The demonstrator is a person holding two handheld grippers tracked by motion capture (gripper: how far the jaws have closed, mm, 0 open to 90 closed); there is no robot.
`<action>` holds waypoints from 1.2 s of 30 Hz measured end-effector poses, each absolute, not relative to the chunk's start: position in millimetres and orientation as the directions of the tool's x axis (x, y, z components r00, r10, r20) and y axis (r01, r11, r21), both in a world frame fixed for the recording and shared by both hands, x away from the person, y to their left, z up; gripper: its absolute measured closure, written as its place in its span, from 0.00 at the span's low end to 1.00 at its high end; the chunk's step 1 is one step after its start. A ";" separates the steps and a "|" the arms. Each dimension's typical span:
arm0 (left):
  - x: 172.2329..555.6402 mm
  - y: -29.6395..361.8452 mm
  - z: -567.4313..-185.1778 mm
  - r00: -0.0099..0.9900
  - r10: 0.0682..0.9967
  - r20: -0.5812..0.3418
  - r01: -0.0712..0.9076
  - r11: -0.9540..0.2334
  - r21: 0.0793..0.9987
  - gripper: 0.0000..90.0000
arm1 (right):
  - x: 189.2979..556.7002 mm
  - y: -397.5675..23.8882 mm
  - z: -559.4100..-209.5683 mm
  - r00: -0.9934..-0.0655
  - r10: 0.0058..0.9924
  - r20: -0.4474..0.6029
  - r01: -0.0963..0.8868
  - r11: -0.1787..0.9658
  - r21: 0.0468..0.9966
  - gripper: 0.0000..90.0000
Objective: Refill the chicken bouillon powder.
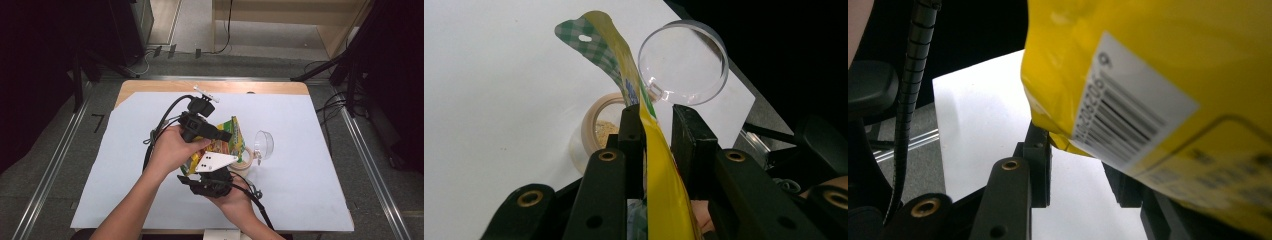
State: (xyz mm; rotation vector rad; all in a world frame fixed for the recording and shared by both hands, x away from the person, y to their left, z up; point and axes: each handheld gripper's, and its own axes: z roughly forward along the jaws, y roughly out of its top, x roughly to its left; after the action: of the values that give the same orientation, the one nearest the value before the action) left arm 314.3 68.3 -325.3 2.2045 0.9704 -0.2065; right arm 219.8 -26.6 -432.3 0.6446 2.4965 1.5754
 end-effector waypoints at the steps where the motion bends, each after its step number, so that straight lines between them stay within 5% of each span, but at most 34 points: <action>1: 314.5 68.2 -325.3 0.705 0.584 -0.403 0.698 -0.468 0.542 0.84 | 219.8 -26.7 -432.0 -0.902 0.413 0.126 0.291 0.367 0.883 0.75; 36: 316.3 69.6 -324.7 0.704 0.575 -0.417 0.701 -0.465 0.541 0.82 | 219.6 -25.8 -429.8 -0.897 0.417 0.144 0.311 0.367 0.877 0.75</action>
State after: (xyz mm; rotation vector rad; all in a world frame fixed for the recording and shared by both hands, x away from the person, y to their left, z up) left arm 316.3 69.6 -324.7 2.1984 0.9675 -0.2274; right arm 219.6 -25.8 -429.8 0.6715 2.5113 1.5755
